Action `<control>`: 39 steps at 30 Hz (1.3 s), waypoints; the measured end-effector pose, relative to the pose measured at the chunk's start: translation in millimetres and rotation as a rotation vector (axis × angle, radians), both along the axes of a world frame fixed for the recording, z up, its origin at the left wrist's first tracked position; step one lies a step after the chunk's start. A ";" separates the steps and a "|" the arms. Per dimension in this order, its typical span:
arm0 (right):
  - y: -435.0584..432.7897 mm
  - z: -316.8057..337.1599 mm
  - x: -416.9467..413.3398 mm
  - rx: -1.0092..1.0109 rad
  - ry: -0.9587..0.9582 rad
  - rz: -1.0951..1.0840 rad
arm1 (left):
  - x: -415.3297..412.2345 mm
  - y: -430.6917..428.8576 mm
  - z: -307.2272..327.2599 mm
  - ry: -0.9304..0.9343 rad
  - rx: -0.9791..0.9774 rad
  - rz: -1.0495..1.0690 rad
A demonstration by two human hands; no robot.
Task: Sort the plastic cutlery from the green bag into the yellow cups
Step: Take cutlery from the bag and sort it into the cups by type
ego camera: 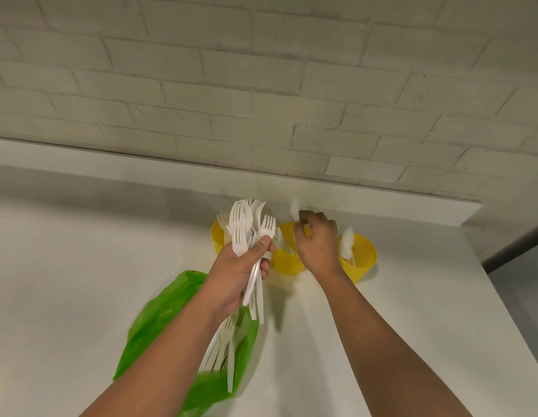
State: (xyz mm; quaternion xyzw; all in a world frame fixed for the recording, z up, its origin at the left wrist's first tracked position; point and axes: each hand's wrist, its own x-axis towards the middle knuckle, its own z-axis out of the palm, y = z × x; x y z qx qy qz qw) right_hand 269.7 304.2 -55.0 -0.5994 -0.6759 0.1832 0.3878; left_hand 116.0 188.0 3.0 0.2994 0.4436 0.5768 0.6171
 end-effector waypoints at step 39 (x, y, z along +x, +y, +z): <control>-51.9 96.0 -26.5 0.014 -0.149 0.484 | -27.0 -16.6 -12.5 0.232 0.059 -0.261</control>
